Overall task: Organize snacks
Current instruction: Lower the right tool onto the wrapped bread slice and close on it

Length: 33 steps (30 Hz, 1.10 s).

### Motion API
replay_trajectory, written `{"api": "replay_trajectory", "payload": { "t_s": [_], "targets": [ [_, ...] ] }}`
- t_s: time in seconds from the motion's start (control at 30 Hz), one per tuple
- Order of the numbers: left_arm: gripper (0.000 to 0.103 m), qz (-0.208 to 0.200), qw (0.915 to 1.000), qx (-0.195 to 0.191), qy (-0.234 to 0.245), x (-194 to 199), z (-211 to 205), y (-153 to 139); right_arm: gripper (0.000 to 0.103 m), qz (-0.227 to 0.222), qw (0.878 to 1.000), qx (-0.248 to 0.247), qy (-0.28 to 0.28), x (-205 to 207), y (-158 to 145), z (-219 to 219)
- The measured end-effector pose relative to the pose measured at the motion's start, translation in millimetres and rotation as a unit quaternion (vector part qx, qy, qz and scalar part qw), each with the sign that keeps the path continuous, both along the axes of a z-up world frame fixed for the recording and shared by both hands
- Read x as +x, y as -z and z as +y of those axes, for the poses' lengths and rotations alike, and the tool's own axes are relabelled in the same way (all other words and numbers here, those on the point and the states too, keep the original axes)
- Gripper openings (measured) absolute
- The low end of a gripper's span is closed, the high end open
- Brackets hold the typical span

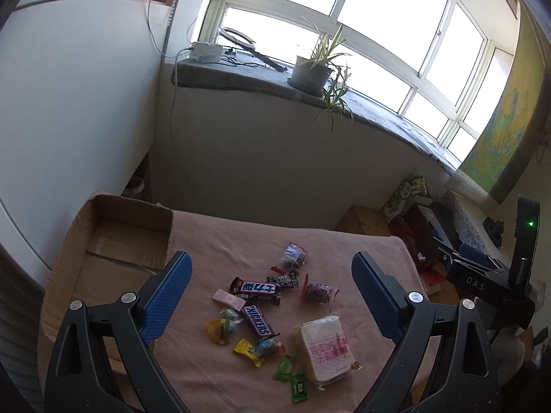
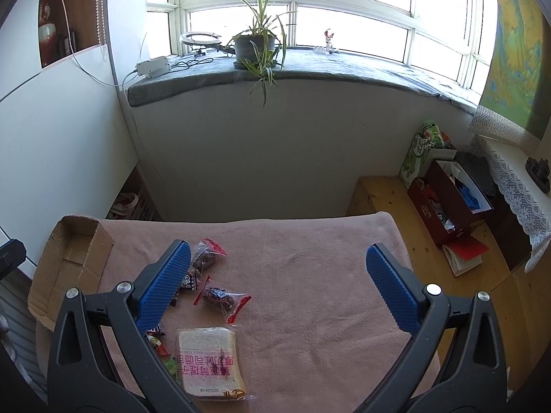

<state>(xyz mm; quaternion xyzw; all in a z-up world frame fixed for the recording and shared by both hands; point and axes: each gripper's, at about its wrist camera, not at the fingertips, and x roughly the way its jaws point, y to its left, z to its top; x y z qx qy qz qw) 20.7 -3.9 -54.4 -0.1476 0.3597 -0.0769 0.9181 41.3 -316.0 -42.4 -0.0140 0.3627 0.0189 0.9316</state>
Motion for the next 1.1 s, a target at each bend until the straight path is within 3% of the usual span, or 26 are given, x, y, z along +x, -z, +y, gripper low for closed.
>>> {"api": "replay_trajectory", "payload": {
  "t_s": [0.23, 0.33, 0.6, 0.83, 0.97, 1.1],
  "targets": [
    [0.093, 0.073, 0.9961, -0.037, 0.031, 10, -10, 40, 0.103, 0.069, 0.997, 0.029, -0.030, 5, 37, -7],
    [0.085, 0.108, 0.9911, -0.057, 0.052, 13, -20, 58, 0.103, 0.108, 0.991, 0.057, -0.046, 7, 59, -10],
    [0.062, 0.200, 0.9667, -0.113, 0.113, 16, -46, 102, 0.103, 0.225, 0.961, 0.135, -0.088, 10, 125, -13],
    [0.054, 0.252, 0.9477, -0.131, 0.145, 13, -65, 126, 0.097, 0.284, 0.936, 0.180, -0.105, 6, 161, -9],
    [0.047, 0.271, 0.9422, -0.124, 0.154, 13, -69, 136, 0.092, 0.312, 0.920, 0.215, -0.105, 7, 175, -13],
    [0.040, 0.279, 0.9422, -0.103, 0.155, 15, -70, 143, 0.084, 0.325, 0.910, 0.234, -0.110, 11, 182, -14]
  ]
}}
